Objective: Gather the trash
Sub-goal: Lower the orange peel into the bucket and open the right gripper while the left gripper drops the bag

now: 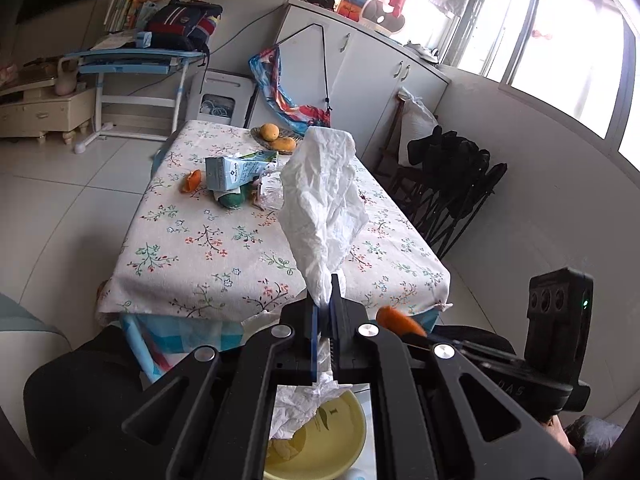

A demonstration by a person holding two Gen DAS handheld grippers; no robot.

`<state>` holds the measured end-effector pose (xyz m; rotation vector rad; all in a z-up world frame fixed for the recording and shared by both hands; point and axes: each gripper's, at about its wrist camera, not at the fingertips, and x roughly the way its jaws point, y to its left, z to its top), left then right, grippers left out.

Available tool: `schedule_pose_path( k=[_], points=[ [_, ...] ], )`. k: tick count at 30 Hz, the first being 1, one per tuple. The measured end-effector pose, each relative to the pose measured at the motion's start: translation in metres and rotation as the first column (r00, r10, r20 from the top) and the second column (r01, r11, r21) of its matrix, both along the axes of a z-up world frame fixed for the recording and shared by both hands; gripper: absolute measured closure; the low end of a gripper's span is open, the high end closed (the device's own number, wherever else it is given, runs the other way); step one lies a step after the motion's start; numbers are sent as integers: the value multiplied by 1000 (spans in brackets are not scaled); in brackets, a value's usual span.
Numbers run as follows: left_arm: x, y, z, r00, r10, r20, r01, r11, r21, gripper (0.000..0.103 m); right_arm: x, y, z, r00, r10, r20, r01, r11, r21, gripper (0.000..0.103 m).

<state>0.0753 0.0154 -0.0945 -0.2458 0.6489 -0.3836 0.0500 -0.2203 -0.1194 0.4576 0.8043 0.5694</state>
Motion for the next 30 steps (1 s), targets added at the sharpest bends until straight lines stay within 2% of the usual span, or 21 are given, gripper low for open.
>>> schedule_pose_path(
  k=[10, 18, 23, 25, 28, 30],
  points=[
    [-16, -3, -7, 1000, -4, -9, 5, 1000, 13, 98, -10, 11, -35, 996, 24, -91, -30, 997, -69, 85],
    [-20, -6, -14, 1000, -16, -22, 16, 1000, 16, 98, -8, 16, -49, 990, 30, -138, -46, 992, -119, 85],
    [-21, -8, -15, 1000, -22, -22, 22, 1000, 15, 98, -6, 20, -60, 984, 28, -177, -55, 987, -150, 81],
    [-22, -8, -16, 999, -23, -23, 23, 1000, 15, 98, -5, 20, -62, 982, 24, -186, -54, 986, -156, 76],
    [-22, -8, -17, 999, -24, -26, 24, 1000, 14, 98, -5, 19, -62, 982, 18, -186, -48, 986, -159, 64],
    [-22, -8, -17, 999, -24, -26, 24, 1000, 14, 98, -5, 18, -61, 983, 11, -184, -40, 987, -155, 63]
  ],
)
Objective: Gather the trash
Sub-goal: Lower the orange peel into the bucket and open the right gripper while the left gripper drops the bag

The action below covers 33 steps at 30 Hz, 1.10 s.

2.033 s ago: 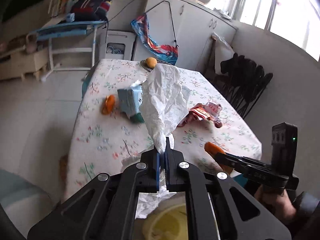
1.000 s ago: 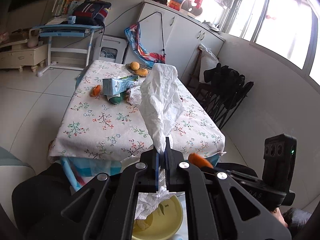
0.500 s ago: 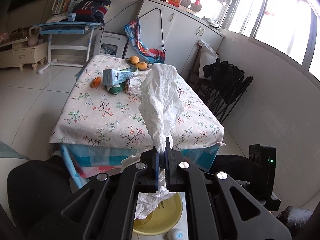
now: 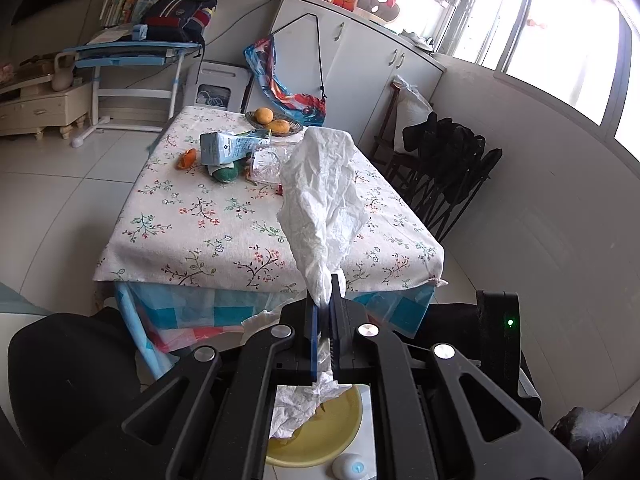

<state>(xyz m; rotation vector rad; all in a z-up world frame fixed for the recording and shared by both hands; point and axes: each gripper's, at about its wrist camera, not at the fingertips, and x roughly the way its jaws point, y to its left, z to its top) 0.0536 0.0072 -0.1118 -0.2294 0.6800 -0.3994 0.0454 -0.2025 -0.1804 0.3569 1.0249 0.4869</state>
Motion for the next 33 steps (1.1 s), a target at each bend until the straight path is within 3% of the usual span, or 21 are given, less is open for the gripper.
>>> schedule_pose_path(
  k=[8, 14, 22, 29, 33],
  points=[
    [0, -10, -19, 998, -33, -59, 34, 999, 12, 98, -5, -20, 15, 991, -114, 73, 111, 993, 39, 47],
    [7, -25, -59, 979, -70, -193, 80, 996, 42, 98, -8, -40, 24, 970, -211, 119, 203, 976, 78, 44],
    [14, -35, -91, 946, -99, -307, 126, 990, 68, 95, -4, -41, 23, 968, -221, 119, 211, 974, 85, 43],
    [16, -32, -91, 951, -67, -302, 98, 991, 89, 72, -4, -41, 22, 968, -220, 118, 211, 974, 85, 42],
    [11, -31, -80, 976, -10, -216, 46, 986, 162, 63, -5, -39, 21, 970, -212, 121, 204, 976, 74, 41]
  ],
)
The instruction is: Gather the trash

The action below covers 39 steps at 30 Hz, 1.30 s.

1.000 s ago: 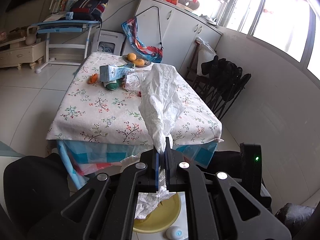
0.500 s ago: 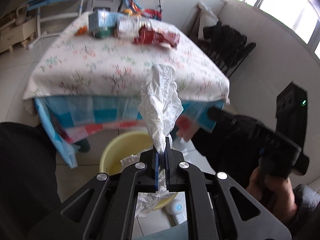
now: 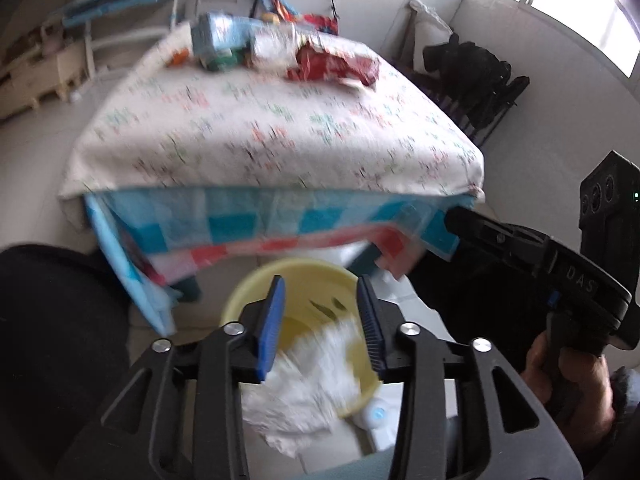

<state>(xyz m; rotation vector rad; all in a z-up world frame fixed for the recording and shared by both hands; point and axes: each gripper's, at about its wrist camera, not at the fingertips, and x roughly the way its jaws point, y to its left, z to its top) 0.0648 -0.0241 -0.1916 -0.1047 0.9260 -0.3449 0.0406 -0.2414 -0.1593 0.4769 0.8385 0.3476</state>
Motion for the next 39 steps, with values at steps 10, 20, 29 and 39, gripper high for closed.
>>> schedule_pose_path(
  k=[10, 20, 29, 39],
  points=[
    [-2, 4, 19, 983, 92, 161, -114, 984, 138, 47, -1, 4, -1, 1000, 10, 2, -10, 1000, -23, 37],
    [-5, 11, 22, 972, 132, 196, -163, 975, 148, 40, 1, 9, -2, 1000, 19, 2, -19, 999, -41, 35],
    [-6, 11, 22, 970, 135, 203, -168, 973, 156, 38, 1, 15, -2, 999, 33, 2, -33, 997, -63, 34],
    [-5, 11, 22, 970, 135, 203, -169, 973, 158, 36, 1, 17, -4, 999, 38, -2, -38, 997, -70, 33]
  ],
)
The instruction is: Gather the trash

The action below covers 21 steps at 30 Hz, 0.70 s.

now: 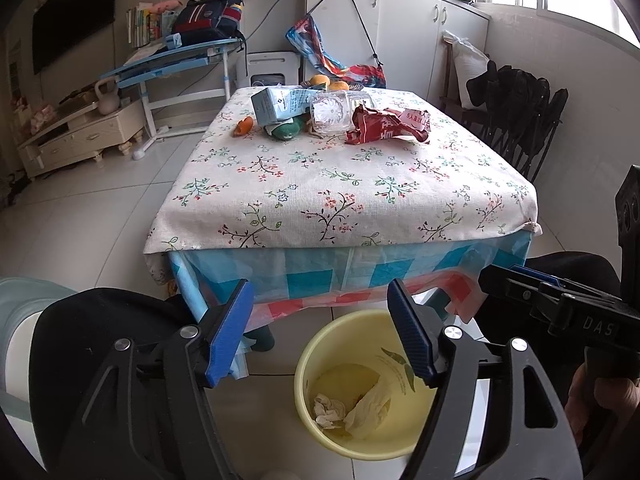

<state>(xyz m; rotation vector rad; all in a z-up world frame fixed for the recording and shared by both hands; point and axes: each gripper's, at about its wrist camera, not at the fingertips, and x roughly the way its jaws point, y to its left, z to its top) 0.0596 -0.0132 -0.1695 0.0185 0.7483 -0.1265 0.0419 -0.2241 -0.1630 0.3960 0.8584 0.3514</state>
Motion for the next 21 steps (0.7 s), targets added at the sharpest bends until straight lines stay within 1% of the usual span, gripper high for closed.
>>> schedule_pose_path(
  k=[16, 21],
  points=[
    [0, 2, 0, 1000, 9, 14, -9, 1000, -5, 35, 0, 2, 0, 1000, 4, 0, -4, 1000, -1, 33],
    [1, 5, 10, 999, 18, 47, -18, 1000, 1, 35, 4, 1, 6, 1000, 6, 17, -6, 1000, 4, 33]
  ],
)
